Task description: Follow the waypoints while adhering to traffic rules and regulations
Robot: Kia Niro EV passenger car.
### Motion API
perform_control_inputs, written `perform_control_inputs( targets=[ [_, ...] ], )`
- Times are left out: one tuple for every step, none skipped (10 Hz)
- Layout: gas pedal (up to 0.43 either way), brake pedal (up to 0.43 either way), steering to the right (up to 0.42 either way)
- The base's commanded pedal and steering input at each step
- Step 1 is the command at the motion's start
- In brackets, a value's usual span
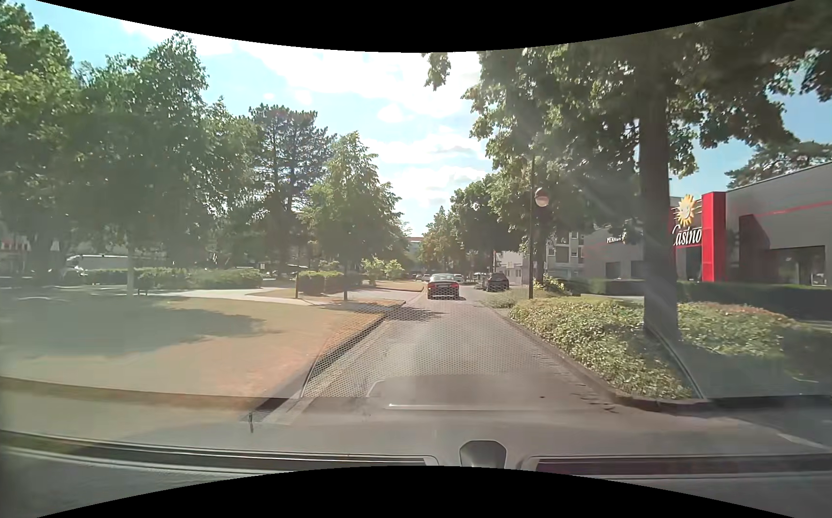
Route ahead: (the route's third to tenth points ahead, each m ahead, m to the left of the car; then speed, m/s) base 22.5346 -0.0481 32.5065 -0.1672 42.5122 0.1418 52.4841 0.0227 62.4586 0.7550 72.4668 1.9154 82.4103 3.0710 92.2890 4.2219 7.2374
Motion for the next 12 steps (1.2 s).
perform_control_inputs(
  targets=[
    [0.098,0.006,0.006],
    [0.098,0.006,0.005],
    [0.098,0.006,0.005],
    [0.098,0.006,0.005],
    [0.118,0.006,0.005],
    [0.118,0.006,0.005],
    [0.15,0.006,0.004],
    [0.15,0.006,0.003],
    [0.15,0.006,0.003],
    [0.15,0.006,0.003],
    [0.15,0.006,0.003],
    [0.15,0.006,0.003]
  ],
)
